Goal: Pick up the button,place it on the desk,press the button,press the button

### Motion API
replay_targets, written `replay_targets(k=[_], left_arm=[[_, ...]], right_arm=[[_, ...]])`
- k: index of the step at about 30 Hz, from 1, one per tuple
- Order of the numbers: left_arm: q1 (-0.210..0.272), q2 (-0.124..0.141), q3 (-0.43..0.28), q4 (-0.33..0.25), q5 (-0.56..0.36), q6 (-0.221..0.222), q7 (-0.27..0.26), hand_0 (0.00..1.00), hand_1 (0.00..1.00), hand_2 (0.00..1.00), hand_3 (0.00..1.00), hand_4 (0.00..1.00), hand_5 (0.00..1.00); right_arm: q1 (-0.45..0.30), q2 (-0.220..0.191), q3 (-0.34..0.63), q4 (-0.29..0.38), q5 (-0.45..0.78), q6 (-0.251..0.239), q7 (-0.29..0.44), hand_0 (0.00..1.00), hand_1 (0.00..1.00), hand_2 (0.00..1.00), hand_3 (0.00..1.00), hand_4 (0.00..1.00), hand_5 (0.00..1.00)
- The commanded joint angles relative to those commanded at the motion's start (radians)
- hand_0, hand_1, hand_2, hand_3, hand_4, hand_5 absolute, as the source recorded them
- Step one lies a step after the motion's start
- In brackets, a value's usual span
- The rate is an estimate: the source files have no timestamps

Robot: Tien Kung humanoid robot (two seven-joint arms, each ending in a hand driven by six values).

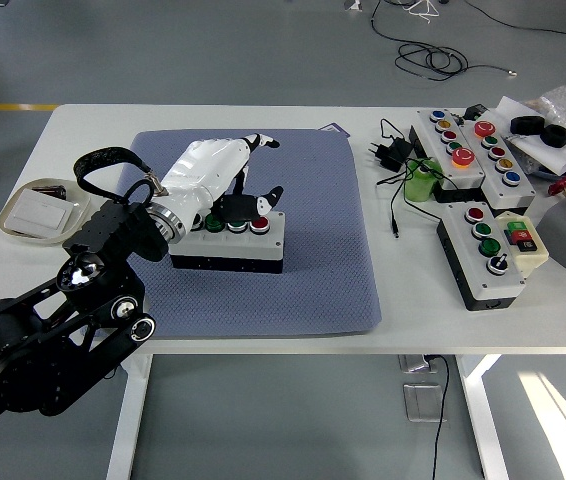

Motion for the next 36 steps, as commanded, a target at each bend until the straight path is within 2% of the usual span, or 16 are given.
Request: replay_targets(k=[2, 3, 6, 8, 9, 14, 15, 18, 22, 26, 27, 31, 36], left_arm=[[0.021, -0.006, -0.029, 0.01, -0.077, 0.067, -0.043, 0.24, 0.36, 0.397, 0.903, 0.695, 0.644], [0.032, -0.009, -0.043, 0.015, -0.114, 0.092, -0.071, 0.586, 0.683, 0.767, 0.907, 0.707, 0.804], [0.068, -0.017, -0.079, 0.025, -0.242, 0.133, -0.155, 0.586, 0.683, 0.767, 0.907, 0.707, 0.804], [0.085, -0.025, -0.098, 0.029, -0.319, 0.154, -0.192, 0.586, 0.683, 0.767, 0.907, 0.707, 0.804], [0.09, -0.028, -0.103, 0.03, -0.358, 0.161, -0.201, 0.731, 0.803, 0.869, 0.896, 0.704, 0.883], [0.129, -0.045, -0.15, 0.037, -0.555, 0.226, -0.234, 0.731, 0.803, 0.869, 0.896, 0.704, 0.883], [0.136, -0.047, -0.16, 0.041, -0.574, 0.248, -0.233, 0.753, 0.81, 0.863, 0.831, 0.696, 0.869], [0.165, -0.05, -0.208, 0.046, -0.627, 0.279, -0.265, 0.753, 0.81, 0.863, 0.831, 0.696, 0.869], [0.183, -0.053, -0.256, 0.047, -0.71, 0.278, -0.304, 0.753, 0.806, 0.853, 0.824, 0.691, 0.885], [0.208, -0.056, -0.332, 0.051, -0.806, 0.221, -0.318, 0.753, 0.806, 0.853, 0.824, 0.691, 0.885], [0.211, -0.056, -0.338, 0.051, -0.813, 0.216, -0.318, 0.756, 0.804, 0.848, 0.822, 0.679, 0.915], [0.243, -0.064, -0.386, 0.057, -0.893, 0.183, -0.332, 0.756, 0.804, 0.848, 0.822, 0.679, 0.915], [0.277, -0.072, -0.405, 0.058, -0.893, 0.183, -0.348, 0.752, 0.799, 0.83, 0.811, 0.678, 0.92]], right_arm=[[-0.001, 0.0, 0.001, 0.0, -0.002, 0.0, 0.0, 0.787, 0.797, 0.817, 0.751, 0.412, 0.479], [-0.002, 0.0, 0.001, 0.0, -0.001, 0.0, 0.0, 0.787, 0.797, 0.817, 0.751, 0.412, 0.479], [-0.005, 0.0, 0.0, 0.0, -0.002, -0.001, -0.001, 0.787, 0.797, 0.817, 0.751, 0.412, 0.479], [-0.007, 0.0, 0.001, 0.0, -0.005, -0.001, -0.002, 0.787, 0.797, 0.817, 0.751, 0.412, 0.479], [-0.007, 0.0, 0.001, 0.0, -0.005, -0.001, -0.003, 0.787, 0.797, 0.817, 0.751, 0.412, 0.479], [-0.012, 0.001, -0.001, 0.0, -0.007, 0.0, -0.004, 0.787, 0.797, 0.817, 0.751, 0.412, 0.479], [-0.013, 0.001, -0.001, 0.0, -0.007, 0.0, -0.003, 0.787, 0.797, 0.817, 0.751, 0.412, 0.479], [-0.013, 0.001, -0.004, 0.0, 0.001, 0.001, -0.001, 0.787, 0.797, 0.817, 0.751, 0.412, 0.479], [-0.012, 0.003, -0.006, 0.0, 0.004, 0.001, 0.0, 0.787, 0.797, 0.817, 0.751, 0.412, 0.479], [-0.01, 0.005, -0.008, 0.0, 0.003, 0.001, -0.002, 0.787, 0.797, 0.817, 0.751, 0.412, 0.479], [-0.01, 0.005, -0.008, 0.0, 0.004, 0.0, -0.002, 0.787, 0.797, 0.817, 0.751, 0.412, 0.479], [-0.009, 0.007, -0.008, 0.0, 0.006, -0.001, -0.002, 0.787, 0.797, 0.817, 0.751, 0.412, 0.479], [-0.006, 0.008, -0.005, 0.0, -0.001, 0.001, -0.005, 0.787, 0.797, 0.817, 0.751, 0.412, 0.479]])
